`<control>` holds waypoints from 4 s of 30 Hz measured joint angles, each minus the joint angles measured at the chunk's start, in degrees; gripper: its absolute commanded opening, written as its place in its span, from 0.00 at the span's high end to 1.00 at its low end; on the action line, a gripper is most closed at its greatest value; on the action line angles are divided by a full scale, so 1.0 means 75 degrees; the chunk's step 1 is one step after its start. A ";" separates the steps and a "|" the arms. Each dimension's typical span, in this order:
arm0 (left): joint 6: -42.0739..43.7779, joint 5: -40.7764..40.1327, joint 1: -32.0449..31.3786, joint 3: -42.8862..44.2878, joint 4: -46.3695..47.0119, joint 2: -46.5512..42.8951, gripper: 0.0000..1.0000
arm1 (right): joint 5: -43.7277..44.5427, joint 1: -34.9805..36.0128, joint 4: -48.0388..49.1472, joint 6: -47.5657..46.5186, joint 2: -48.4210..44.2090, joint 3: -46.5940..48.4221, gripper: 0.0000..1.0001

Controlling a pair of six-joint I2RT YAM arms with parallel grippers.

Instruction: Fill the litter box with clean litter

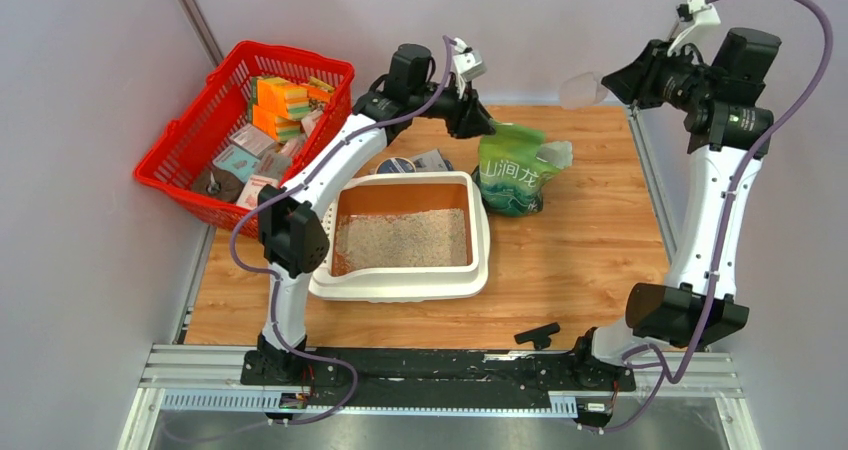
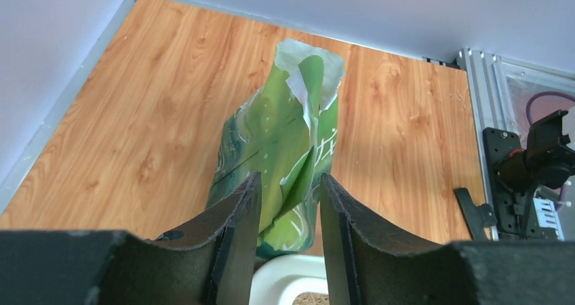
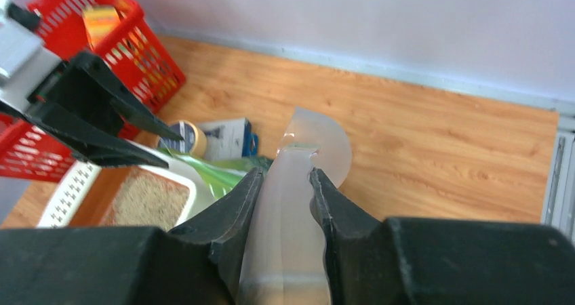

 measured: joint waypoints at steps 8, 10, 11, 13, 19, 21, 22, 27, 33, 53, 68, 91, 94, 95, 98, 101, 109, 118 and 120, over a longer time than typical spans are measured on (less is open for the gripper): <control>-0.0527 -0.0035 -0.0087 0.0082 0.0408 0.0361 0.94 | 0.0000 -0.0006 -0.1667 -0.1620 0.0417 -0.0306 1.00; -0.0656 -0.0012 -0.0099 0.0067 0.0551 0.0361 1.00 | 0.0000 -0.0006 -0.2022 -0.1967 0.0539 -0.0309 1.00; -0.0731 -0.0012 -0.0105 0.0047 0.0595 0.0361 1.00 | 0.0003 -0.0006 -0.2165 -0.2127 0.0586 -0.0315 1.00; -0.0833 -0.0009 -0.0122 -0.0029 0.0670 0.0361 1.00 | 0.0009 -0.0006 -0.2430 -0.2439 0.0638 -0.0315 1.00; -0.1096 -0.0015 -0.0125 -0.0146 0.0836 0.0361 1.00 | -0.0105 0.0000 -0.2871 -0.3115 0.0571 -0.0309 1.00; -0.1221 -0.0038 -0.0128 -0.0181 0.0918 0.0361 1.00 | -0.0146 0.0041 -0.3063 -0.3386 0.0487 -0.0280 1.00; -0.1294 -0.0044 -0.0128 -0.0189 0.0950 0.0361 1.00 | -0.0154 0.0061 -0.3156 -0.3500 0.0440 -0.0268 1.00; -0.1623 -0.0067 -0.0128 -0.0219 0.1075 0.0361 1.00 | -0.0125 0.0391 -0.3698 -0.4272 0.0277 -0.0268 1.00; -0.1967 -0.0041 -0.0128 -0.0289 0.1201 0.0361 1.00 | 0.0087 0.0874 -0.3891 -0.4791 0.0863 -0.0044 1.00; -0.2288 -0.0064 -0.0128 -0.0822 0.1457 0.0020 1.00 | 0.3072 0.2433 -0.1603 -0.1250 0.1212 -0.2028 1.00; -0.2530 -0.0015 -0.0137 -0.1166 0.1690 -0.0122 1.00 | 0.2442 0.2288 0.1029 0.0737 0.0603 -0.4651 1.00; -0.1652 -0.0160 -0.0131 -0.1154 0.1142 -0.0283 1.00 | -0.2702 -0.0323 0.3628 0.5316 0.0921 -0.5071 1.00; -0.1381 -0.0213 -0.0131 -0.1032 0.0845 -0.0294 1.00 | -0.3174 -0.0603 0.4232 0.5750 0.0906 -0.5418 1.00; -0.1288 -0.0227 -0.0131 -0.0982 0.0746 -0.0294 1.00 | -0.3316 -0.0694 0.4363 0.5840 0.0906 -0.5517 1.00; -0.1075 -0.0283 -0.0131 -0.0854 0.0487 -0.0294 1.00 | -0.3692 -0.0921 0.4613 0.6012 0.0906 -0.5689 1.00; -0.0892 -0.0356 -0.0131 -0.0731 0.0227 -0.0294 1.00 | -0.4016 -0.1139 0.4771 0.6088 0.0941 -0.5738 1.00; -0.0522 -0.0472 -0.0125 -0.0560 -0.0125 -0.0294 1.00 | -0.4561 -0.1568 0.4759 0.6167 0.1169 -0.5712 1.00; -0.0460 -0.0469 -0.0099 -0.0554 -0.0166 -0.0294 1.00 | -0.4852 -0.1804 0.4132 0.5747 0.1265 -0.5426 1.00; -0.0458 -0.0469 -0.0099 -0.0548 -0.0166 -0.0294 1.00 | -0.4922 -0.1900 0.3920 0.5625 0.1276 -0.5351 1.00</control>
